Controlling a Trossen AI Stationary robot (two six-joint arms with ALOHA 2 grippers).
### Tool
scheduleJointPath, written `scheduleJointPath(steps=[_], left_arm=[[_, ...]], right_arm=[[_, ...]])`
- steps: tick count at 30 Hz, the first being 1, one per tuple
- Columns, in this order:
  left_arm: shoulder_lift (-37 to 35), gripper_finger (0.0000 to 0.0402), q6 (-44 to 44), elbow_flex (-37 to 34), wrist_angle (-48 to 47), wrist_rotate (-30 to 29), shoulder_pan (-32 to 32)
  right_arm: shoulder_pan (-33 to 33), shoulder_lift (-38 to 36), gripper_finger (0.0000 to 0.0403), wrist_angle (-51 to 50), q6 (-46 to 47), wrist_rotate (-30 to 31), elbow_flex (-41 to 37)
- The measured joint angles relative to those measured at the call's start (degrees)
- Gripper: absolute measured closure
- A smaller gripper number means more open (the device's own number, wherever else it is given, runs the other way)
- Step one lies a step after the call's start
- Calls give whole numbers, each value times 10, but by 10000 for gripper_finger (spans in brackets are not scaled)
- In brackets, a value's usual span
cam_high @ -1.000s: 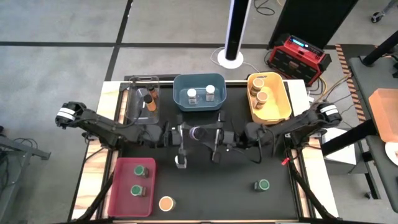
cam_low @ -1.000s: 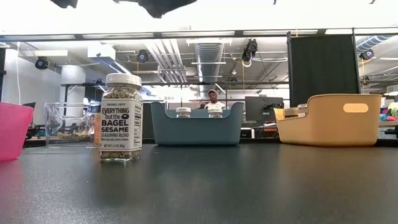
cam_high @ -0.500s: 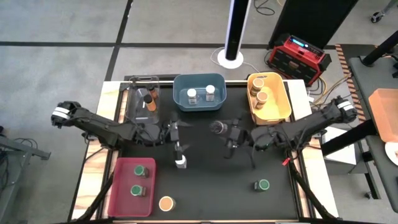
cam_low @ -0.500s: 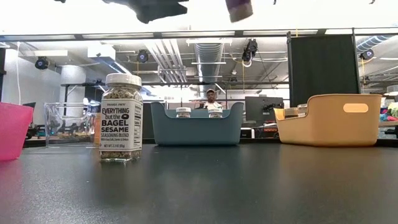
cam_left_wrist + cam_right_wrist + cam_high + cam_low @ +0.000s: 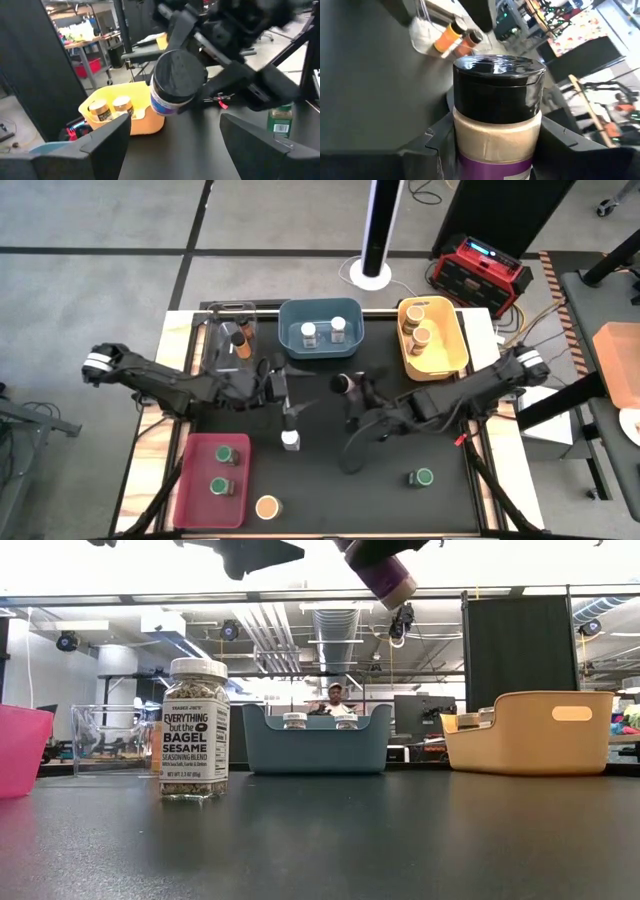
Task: Sort spices by type
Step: Put the black seasoning bottle into the transparent bin
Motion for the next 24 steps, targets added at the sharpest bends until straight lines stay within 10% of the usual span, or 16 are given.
scheduleJointPath(steps=[24], left_arm=[[6,112,-44,0,47,15,9]], right_arm=[[-6,100,218,-102,-22,66,122]])
